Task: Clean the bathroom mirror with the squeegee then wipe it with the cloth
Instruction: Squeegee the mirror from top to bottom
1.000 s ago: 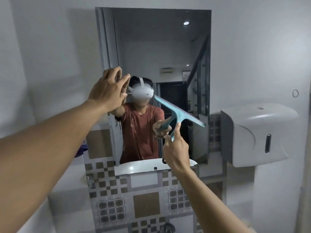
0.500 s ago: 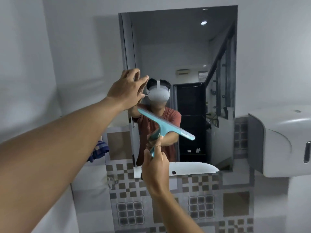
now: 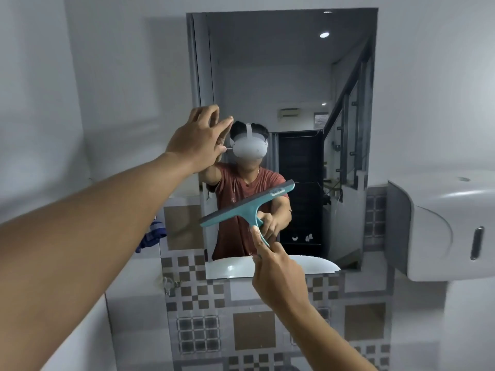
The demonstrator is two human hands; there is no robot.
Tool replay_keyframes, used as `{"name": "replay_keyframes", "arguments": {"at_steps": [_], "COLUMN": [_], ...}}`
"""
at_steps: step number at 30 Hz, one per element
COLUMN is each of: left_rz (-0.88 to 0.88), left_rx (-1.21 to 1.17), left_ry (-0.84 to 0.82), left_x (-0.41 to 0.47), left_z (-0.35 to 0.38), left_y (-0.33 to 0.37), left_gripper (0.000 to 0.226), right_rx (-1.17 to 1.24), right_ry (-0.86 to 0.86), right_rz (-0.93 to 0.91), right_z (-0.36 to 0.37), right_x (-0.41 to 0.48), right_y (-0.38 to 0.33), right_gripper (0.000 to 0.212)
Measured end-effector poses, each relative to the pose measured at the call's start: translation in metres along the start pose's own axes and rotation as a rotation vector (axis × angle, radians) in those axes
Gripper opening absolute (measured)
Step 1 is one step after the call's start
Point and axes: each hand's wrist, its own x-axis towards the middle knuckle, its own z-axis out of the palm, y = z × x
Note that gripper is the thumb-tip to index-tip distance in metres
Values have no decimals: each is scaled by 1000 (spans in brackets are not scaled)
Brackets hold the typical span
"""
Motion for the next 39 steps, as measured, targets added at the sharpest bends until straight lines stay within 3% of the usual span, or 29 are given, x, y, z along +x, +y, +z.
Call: {"name": "replay_keyframes", "arguments": {"at_steps": [9,19,39], "left_rz": [-22,-132,-72], "left_rx": [-15,-150,-152], "left_ry": [51,-37,-25], "left_x": [-22,-73,-76], "left_z": [12,37,40], "left_y": [14,42,46], "left_gripper": [68,83,88], "right_rx": [-373,-542,-557], "right_ry": [40,87,106], "right_rz": [-223,-383,-250], "right_z": [-51,-99,-139], "right_x": [18,40,35], "right_y": [46,98,153], "right_gripper": [73,65,71]}}
